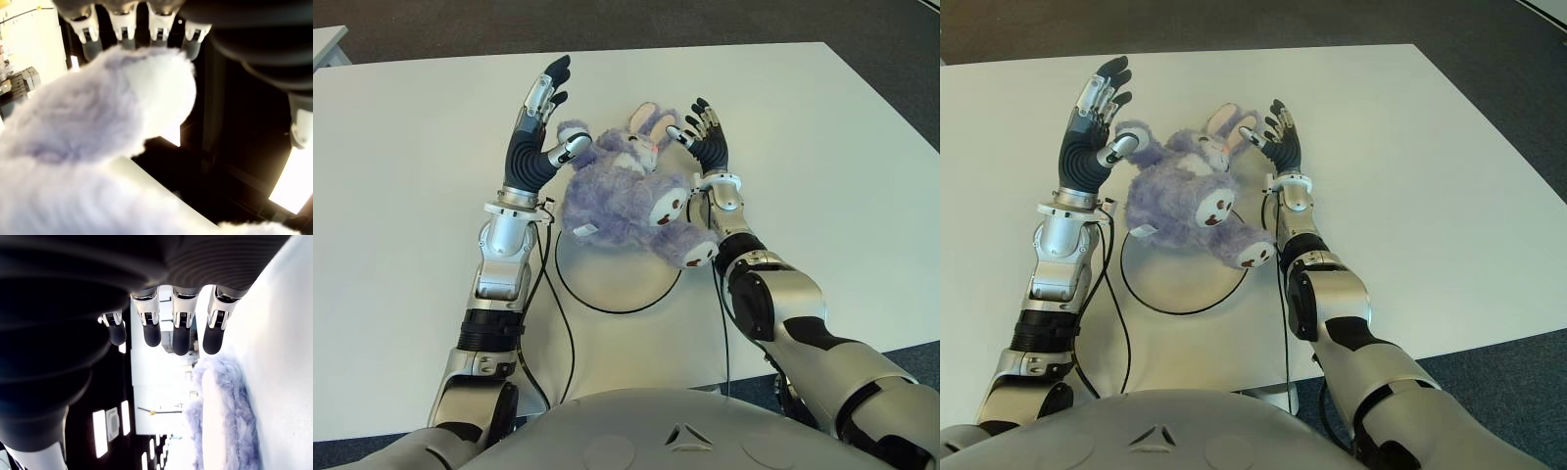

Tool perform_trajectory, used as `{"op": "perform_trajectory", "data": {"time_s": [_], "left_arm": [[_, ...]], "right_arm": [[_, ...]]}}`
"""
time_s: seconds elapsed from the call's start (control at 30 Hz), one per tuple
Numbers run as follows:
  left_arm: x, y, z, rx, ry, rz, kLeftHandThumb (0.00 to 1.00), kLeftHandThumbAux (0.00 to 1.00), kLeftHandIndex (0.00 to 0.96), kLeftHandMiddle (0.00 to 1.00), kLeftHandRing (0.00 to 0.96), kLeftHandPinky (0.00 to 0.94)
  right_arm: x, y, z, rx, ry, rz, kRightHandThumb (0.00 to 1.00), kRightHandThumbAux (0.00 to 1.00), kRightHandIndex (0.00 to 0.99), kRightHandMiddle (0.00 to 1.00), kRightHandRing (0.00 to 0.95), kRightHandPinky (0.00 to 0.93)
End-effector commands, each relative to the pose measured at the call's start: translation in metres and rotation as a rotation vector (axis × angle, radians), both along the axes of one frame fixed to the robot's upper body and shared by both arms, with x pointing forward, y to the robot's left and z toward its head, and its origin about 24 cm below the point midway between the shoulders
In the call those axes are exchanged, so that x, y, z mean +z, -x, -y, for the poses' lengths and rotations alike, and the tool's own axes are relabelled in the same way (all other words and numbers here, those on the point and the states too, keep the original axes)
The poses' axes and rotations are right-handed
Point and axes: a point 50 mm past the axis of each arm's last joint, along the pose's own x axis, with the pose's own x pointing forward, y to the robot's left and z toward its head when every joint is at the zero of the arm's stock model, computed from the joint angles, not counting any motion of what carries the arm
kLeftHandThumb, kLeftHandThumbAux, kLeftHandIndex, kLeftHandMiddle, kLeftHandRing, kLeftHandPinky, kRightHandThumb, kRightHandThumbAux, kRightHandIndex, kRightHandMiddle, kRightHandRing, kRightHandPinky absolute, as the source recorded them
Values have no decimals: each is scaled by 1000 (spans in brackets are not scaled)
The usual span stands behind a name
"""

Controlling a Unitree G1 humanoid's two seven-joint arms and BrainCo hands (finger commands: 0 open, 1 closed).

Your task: Put the doll into the plate.

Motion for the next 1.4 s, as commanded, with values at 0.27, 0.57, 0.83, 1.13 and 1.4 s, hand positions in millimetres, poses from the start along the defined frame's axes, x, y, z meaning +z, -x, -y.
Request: {"op": "perform_trajectory", "data": {"time_s": [0.27,0.57,0.83,1.13,1.4], "left_arm": [[13,0,-6,-14,83,39,10,452,0,35,12,2],[18,1,-9,-41,186,9,0,445,0,23,0,0],[20,3,-14,-46,195,11,56,398,0,8,0,0],[25,1,-23,-67,275,28,120,371,0,10,0,0],[28,0,-34,12,212,24,97,428,0,8,0,0]], "right_arm": [[-27,12,-2,-2,-13,-109,46,751,46,82,95,128],[-28,12,-3,-4,-10,-109,44,746,45,81,95,129],[-28,12,-3,-4,-7,-109,41,749,46,79,94,129],[-28,12,-3,-3,-10,-109,45,752,48,86,101,137],[-27,12,-4,-2,-12,-109,43,744,47,84,98,131]]}}
